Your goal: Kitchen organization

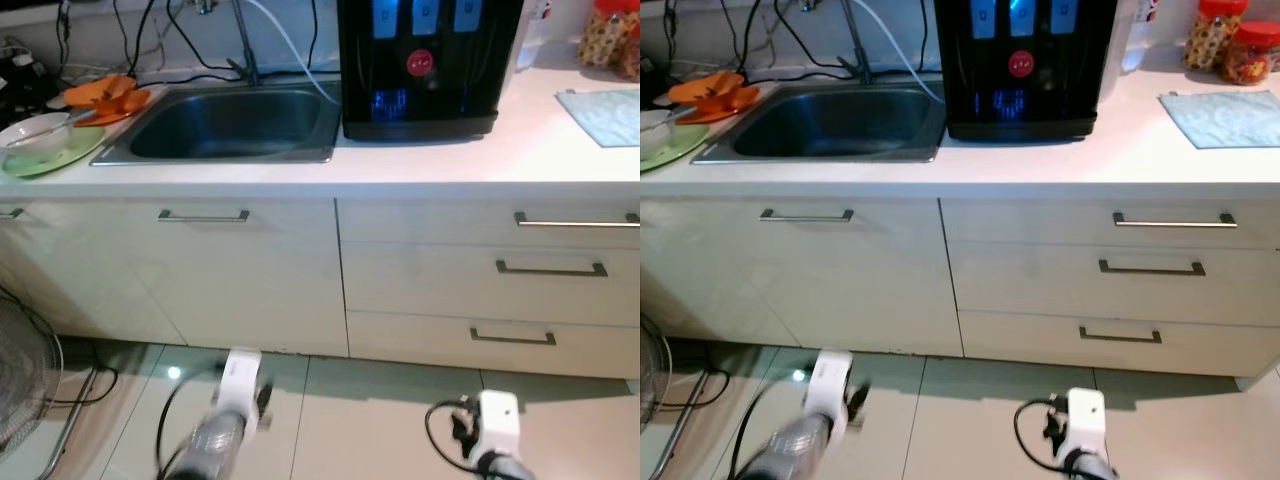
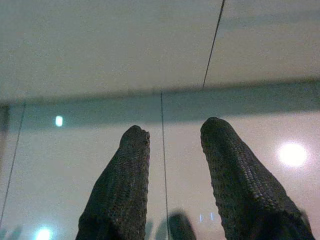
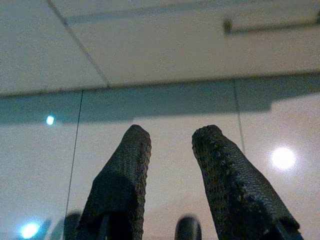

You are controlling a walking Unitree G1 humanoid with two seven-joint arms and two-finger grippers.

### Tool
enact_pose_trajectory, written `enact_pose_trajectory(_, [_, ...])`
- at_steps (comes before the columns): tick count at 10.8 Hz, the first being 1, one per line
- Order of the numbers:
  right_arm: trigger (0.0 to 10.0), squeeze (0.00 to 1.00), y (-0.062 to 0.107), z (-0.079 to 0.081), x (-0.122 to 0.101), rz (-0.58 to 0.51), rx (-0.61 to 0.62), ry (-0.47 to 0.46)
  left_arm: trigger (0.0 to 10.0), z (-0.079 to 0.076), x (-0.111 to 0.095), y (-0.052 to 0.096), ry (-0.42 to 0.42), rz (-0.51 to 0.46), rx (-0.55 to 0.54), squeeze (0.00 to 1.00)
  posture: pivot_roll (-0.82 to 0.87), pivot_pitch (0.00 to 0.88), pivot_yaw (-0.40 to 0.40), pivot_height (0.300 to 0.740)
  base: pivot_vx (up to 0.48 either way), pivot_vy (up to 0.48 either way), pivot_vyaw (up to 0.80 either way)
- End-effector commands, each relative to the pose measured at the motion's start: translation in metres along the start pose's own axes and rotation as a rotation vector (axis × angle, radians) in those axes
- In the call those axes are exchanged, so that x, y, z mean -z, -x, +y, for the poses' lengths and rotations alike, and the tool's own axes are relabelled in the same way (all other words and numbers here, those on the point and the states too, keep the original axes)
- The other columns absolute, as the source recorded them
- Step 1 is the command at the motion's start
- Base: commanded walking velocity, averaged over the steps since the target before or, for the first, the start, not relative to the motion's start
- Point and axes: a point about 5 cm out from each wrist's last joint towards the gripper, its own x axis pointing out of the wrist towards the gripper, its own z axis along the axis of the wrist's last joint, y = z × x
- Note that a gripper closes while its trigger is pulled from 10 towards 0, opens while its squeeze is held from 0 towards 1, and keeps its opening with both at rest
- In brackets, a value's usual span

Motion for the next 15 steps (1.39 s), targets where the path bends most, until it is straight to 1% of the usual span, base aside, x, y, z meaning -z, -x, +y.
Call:
enact_pose_trajectory(1, [10.0, 0.00, 0.001, 0.002, -0.002, -0.044, 0.001, -0.004, 10.0, 0.002, -0.024, -0.005, -0.004, -0.096, -0.001, 0.00, 0.00, 0.000, 0.128, 0.740, 0.000, 0.000, 0.00])
enact_pose_trajectory(2, [10.0, 0.00, -0.011, 0.004, -0.033, -0.110, -0.023, 0.012, 10.0, -0.001, -0.042, -0.009, -0.012, -0.158, 0.003, 0.00, -0.01, 0.000, 0.127, 0.740, 0.000, 0.000, 0.00])
enact_pose_trajectory(3, [10.0, 0.00, -0.028, 0.011, -0.089, -0.218, -0.044, 0.028, 10.0, -0.005, -0.054, -0.011, -0.020, -0.208, 0.010, 0.00, -0.01, 0.000, 0.127, 0.740, 0.000, 0.000, 0.00])
enact_pose_trajectory(4, [10.0, 0.00, -0.029, 0.015, -0.100, -0.267, -0.052, 0.031, 10.0, -0.006, -0.060, -0.011, -0.025, -0.234, 0.016, 0.00, -0.01, 0.000, 0.127, 0.740, 0.000, 0.000, 0.00])
enact_pose_trajectory(5, [10.0, 0.00, -0.029, 0.019, -0.127, -0.401, -0.072, 0.044, 10.0, -0.007, -0.074, -0.011, -0.039, -0.304, 0.027, 0.00, -0.01, 0.000, 0.133, 0.740, 0.000, 0.000, 0.00])
enact_pose_trajectory(6, [10.0, 0.00, -0.028, 0.020, -0.144, -0.473, -0.073, 0.057, 10.0, -0.008, -0.082, -0.011, -0.047, -0.344, 0.029, 0.00, -0.02, 0.000, 0.130, 0.740, 0.000, 0.000, 0.00])
enact_pose_trajectory(7, [10.0, 0.00, -0.026, 0.021, -0.167, -0.560, -0.075, 0.050, 10.0, -0.008, -0.095, -0.010, -0.055, -0.407, 0.031, 0.00, -0.02, 0.000, 0.130, 0.740, 0.000, 0.000, 0.00])
enact_pose_trajectory(8, [10.0, 0.00, -0.024, 0.026, -0.183, -0.622, -0.101, 0.068, 10.0, -0.005, -0.109, -0.009, -0.046, -0.475, 0.018, 0.00, -0.02, 0.000, 0.130, 0.740, 0.000, 0.000, 0.00])
enact_pose_trajectory(9, [10.0, 0.00, -0.022, 0.031, -0.192, -0.666, -0.121, 0.080, 10.0, -0.005, -0.121, -0.007, -0.038, -0.529, 0.015, 0.00, -0.03, 0.000, 0.114, 0.740, 0.000, 0.000, 0.00])
enact_pose_trajectory(10, [10.0, 0.00, -0.019, 0.033, -0.201, -0.706, -0.134, 0.095, 10.0, -0.008, -0.133, -0.007, -0.024, -0.572, 0.034, 0.00, -0.03, 0.000, 0.102, 0.740, 0.000, 0.000, 0.00])
enact_pose_trajectory(11, [10.0, 0.00, -0.017, 0.034, -0.210, -0.740, -0.140, 0.110, 10.0, -0.017, -0.143, -0.007, -0.018, -0.609, 0.074, 0.00, -0.04, 0.000, 0.084, 0.740, 0.000, 0.000, 0.00])
enact_pose_trajectory(12, [10.0, 0.00, -0.015, 0.033, -0.217, -0.761, -0.143, 0.114, 10.0, -0.027, -0.152, -0.006, -0.033, -0.646, 0.085, 0.00, -0.05, 0.000, 0.068, 0.740, 0.000, 0.000, 0.00])
enact_pose_trajectory(13, [10.0, 0.00, -0.013, 0.033, -0.224, -0.786, -0.148, 0.120, 10.0, -0.035, -0.156, -0.006, -0.019, -0.663, 0.091, 0.00, -0.05, 0.000, 0.050, 0.740, 0.000, 0.000, 0.00])
enact_pose_trajectory(14, [10.0, 0.00, -0.010, 0.034, -0.229, -0.812, -0.150, 0.132, 10.0, -0.037, -0.160, -0.005, -0.029, -0.686, 0.089, 0.00, -0.05, 0.000, 0.045, 0.740, 0.000, 0.000, 0.00])
enact_pose_trajectory(15, [10.0, 0.00, -0.006, 0.035, -0.238, -0.853, -0.145, 0.134, 10.0, -0.034, -0.171, -0.001, -0.029, -0.735, 0.075, 0.00, -0.05, 0.000, 0.043, 0.740, 0.000, 0.000, 0.00])
